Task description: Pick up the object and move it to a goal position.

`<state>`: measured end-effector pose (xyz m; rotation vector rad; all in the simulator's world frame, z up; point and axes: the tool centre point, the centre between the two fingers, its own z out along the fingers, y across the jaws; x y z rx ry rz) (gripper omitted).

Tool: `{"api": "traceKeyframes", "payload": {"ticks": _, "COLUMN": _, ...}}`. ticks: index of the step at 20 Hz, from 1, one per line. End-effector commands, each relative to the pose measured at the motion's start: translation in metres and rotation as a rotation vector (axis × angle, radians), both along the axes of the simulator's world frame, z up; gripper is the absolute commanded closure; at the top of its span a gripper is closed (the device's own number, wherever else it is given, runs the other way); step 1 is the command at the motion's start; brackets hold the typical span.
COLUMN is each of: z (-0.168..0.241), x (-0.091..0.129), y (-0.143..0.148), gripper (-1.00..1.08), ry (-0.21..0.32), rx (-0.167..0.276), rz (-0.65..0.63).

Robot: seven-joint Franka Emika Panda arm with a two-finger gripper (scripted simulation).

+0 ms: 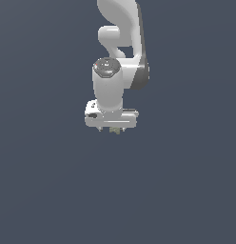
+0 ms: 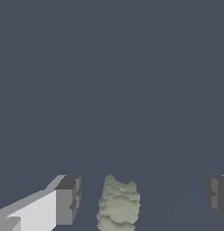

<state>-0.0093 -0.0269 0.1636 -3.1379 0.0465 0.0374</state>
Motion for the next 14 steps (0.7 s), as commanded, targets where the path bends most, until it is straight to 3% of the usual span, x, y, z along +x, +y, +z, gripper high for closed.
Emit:
{"api": "traceKeyframes", "payload": {"ticks": 1, "z": 0.000, "x": 0.000, "y": 0.000, "gripper": -0.92, "ry": 0.000, "rx": 0.000, "rz": 0.000}}
{"api": "traceKeyframes", "payload": {"ticks": 14, "z": -0.003, "x": -0.005, "y": -0.012, "gripper": -0.92, "ry": 0.004, "rx": -0.010, "rz": -0.025}}
